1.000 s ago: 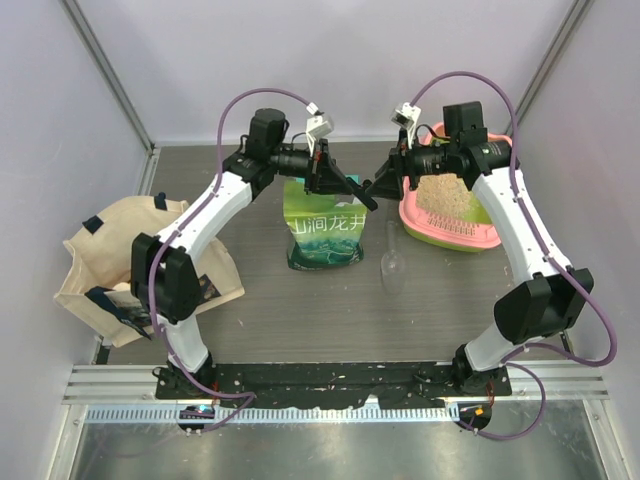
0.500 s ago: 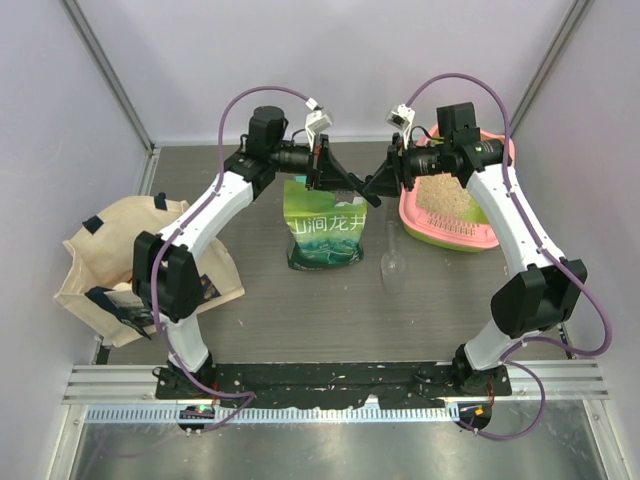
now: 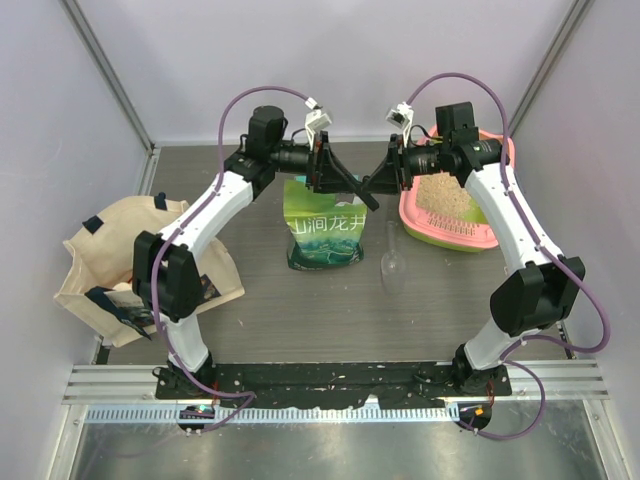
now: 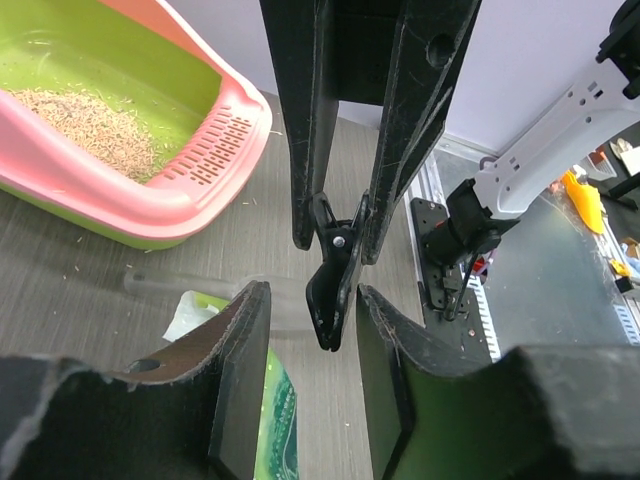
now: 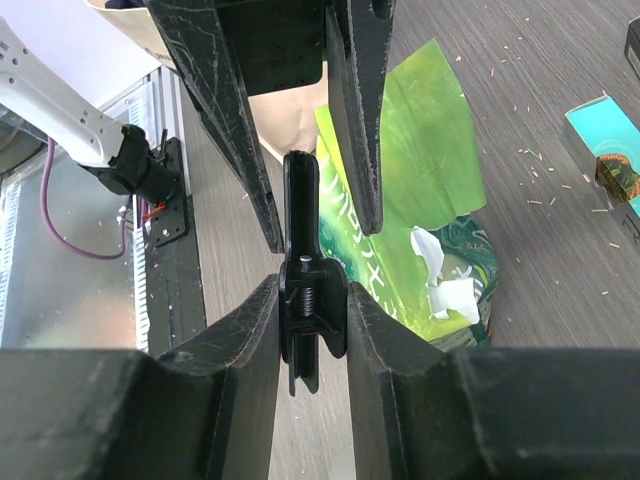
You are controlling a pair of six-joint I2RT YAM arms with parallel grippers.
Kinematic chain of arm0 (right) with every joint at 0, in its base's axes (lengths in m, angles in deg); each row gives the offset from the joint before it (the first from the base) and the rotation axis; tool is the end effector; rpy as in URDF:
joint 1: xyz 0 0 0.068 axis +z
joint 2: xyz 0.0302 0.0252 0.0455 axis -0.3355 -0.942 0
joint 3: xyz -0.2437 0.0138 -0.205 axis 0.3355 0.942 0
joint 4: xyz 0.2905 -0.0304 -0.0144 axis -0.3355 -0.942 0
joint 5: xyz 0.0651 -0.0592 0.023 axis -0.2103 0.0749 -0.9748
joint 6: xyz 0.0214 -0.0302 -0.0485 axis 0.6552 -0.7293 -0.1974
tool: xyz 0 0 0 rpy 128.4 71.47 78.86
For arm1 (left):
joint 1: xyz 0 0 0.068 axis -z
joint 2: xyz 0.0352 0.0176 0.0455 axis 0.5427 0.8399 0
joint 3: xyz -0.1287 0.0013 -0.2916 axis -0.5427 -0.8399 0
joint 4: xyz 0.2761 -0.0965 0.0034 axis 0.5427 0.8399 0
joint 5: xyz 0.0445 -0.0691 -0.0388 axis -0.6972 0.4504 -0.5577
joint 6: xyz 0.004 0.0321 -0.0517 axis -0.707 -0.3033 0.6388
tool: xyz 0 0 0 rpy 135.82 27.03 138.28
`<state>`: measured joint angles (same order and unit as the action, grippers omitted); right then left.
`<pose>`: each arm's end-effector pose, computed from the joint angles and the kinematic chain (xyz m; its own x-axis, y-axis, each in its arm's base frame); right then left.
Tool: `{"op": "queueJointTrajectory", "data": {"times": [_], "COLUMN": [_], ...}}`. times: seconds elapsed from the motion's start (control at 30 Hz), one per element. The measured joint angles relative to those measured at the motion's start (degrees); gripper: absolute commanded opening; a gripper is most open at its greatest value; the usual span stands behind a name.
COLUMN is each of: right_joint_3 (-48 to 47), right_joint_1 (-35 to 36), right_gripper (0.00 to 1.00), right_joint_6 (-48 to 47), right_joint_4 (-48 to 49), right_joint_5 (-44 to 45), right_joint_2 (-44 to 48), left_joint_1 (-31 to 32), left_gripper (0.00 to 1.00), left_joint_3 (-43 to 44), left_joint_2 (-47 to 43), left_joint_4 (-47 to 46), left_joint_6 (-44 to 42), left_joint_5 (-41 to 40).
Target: Fill the litter box with clean litter
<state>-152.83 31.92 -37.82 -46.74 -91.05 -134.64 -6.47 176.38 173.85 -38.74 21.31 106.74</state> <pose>0.3662 0.1217 0.4366 -0.3993 -0.2221 -0.8895 -0.9061 0.2435 0.3459 0.4019 -0.2463 0.4075 -0.4111 0.1205 -0.9036 0.9087 -0.0241 -0.4167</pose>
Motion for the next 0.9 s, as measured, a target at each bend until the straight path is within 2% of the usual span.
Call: {"op": "queueJointTrajectory", "data": {"times": [0.13,0.23,0.4,0.53,0.67,0.9], "right_joint_3": [-0.02,-1.46,-9.01,-9.22,-11.17,-13.42], "right_joint_1": [-0.02,-0.55,-3.21,-4.0,-2.34,0.57], "right_gripper": [0.01,0.02,0.01,0.01,0.02,0.01], "right_joint_6": [0.37,-2.29,-10.23,-19.23,-26.32,-33.94], "right_joint_4": [0.02,-2.6,-11.19,-15.98,-19.87,-22.4], "right_joint_5": [0.24,1.77,4.09,9.84,13.03,16.31], "right_joint_2": [-0.13,-0.55,-3.61,-3.89,-6.45,-12.13], "left_joint_1": [-0.02,-0.35,-2.36,-3.28,-1.66,0.04], "left_gripper": [0.51,0.52,0.52,0.52,0.53,0.51], "left_joint_3": [0.0,0.0,-3.91,-5.46,-5.46,-6.32], "left_joint_2": [0.0,-0.02,-3.28,-6.27,-6.99,-6.97], "left_joint_4": [0.61,3.34,10.03,16.72,20.2,21.94], "left_joint_6": [-1.27,-5.68,-18.73,-29.94,-37.13,-41.72], "left_joint_5": [-0.72,-3.04,-8.41,-10.34,-11.1,-13.07]}}
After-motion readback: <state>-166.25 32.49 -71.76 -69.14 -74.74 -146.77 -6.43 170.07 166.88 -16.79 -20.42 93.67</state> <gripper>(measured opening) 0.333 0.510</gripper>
